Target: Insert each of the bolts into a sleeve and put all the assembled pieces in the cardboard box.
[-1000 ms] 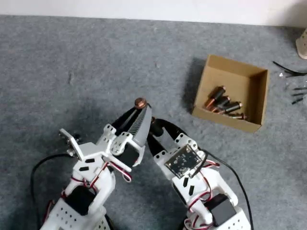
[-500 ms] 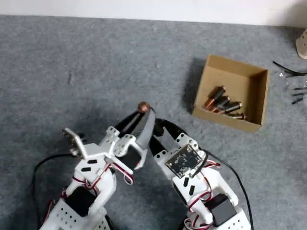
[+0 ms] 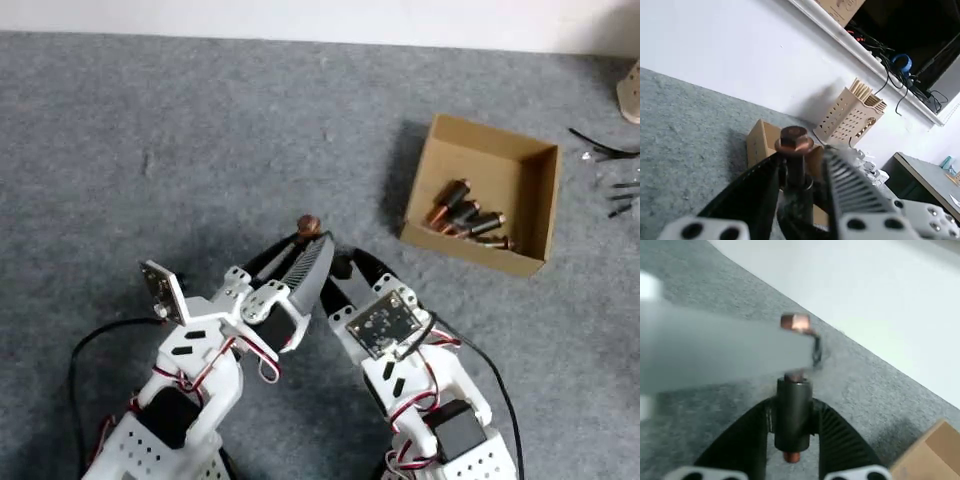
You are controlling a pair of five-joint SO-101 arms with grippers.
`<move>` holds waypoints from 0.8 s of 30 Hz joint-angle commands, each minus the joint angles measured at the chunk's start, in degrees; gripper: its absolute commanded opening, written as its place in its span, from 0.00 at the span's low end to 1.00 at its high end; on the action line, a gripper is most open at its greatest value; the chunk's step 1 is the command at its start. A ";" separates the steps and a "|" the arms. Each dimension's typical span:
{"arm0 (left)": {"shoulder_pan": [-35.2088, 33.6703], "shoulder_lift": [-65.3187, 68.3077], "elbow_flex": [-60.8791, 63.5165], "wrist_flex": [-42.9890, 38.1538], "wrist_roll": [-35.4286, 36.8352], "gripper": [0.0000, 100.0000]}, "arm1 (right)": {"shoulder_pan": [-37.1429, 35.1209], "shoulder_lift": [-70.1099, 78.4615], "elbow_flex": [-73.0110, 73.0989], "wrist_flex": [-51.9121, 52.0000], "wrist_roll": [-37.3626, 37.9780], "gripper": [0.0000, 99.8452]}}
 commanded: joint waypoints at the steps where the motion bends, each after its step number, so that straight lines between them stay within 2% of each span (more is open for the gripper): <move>1: -3.03 -0.66 1.19 -0.09 -0.18 0.18 | 2.77 -0.84 -0.13 -3.65 0.18 0.00; 7: -11.30 -0.66 0.48 -1.14 0.26 0.18 | 2.95 -0.84 2.07 -3.91 0.18 0.00; 12: -5.93 -0.66 0.66 -0.88 0.18 0.19 | 2.95 -0.84 2.51 -3.91 0.26 0.00; 19: -18.86 -0.66 -1.19 -0.97 0.26 0.18 | 5.58 -0.84 2.95 -4.35 0.09 0.00; 24: -19.56 -0.66 1.10 -0.70 -0.09 0.18 | 12.09 -0.75 8.48 -15.43 -1.85 0.00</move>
